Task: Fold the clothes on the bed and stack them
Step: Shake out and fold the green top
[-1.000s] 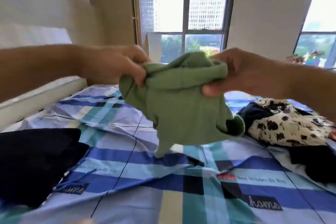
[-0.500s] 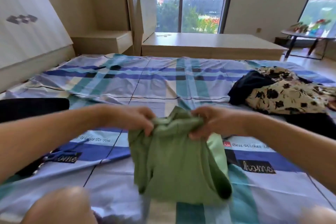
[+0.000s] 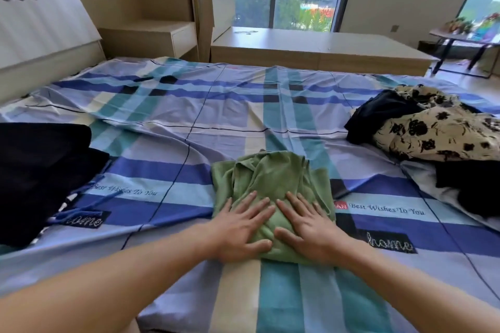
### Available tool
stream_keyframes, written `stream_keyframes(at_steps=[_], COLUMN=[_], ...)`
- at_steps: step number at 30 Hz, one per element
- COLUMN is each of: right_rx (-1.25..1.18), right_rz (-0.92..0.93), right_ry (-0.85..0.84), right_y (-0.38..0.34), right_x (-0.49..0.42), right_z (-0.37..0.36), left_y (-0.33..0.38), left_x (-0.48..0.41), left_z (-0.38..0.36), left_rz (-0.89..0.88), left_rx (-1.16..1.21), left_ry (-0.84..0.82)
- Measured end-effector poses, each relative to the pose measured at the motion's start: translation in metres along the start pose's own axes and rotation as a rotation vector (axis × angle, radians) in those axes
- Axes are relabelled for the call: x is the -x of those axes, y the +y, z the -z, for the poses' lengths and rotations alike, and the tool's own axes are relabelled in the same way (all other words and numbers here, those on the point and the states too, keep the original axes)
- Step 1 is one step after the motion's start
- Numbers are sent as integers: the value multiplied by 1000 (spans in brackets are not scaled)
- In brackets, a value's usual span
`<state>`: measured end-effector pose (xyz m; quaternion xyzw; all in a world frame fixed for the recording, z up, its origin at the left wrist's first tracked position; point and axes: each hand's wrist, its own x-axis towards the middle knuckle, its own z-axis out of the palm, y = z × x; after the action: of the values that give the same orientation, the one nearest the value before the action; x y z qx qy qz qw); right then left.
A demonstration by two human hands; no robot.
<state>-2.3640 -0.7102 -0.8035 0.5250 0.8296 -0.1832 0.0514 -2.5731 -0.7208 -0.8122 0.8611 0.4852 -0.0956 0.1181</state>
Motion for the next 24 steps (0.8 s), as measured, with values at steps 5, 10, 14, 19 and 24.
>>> stream_keyframes(at_steps=[5,10,14,19,24], right_rx=[99,363,337,2,-628], right_rz=[19,122,193,190,198], right_ry=[-72,-141,51,31,-208], right_y=[9,6,13,23,33], right_x=[7,26,26,39,58], right_z=[14,27,34,69,98], left_y=[11,21,16,-5,-25], left_x=[7,9,9,18,48], left_z=[8,21,16,54,96], left_rz=[38,35,-8,-49,-46], left_rx=[-172,-355,-350,202,818], left_ry=[-13,132,192,214,-76])
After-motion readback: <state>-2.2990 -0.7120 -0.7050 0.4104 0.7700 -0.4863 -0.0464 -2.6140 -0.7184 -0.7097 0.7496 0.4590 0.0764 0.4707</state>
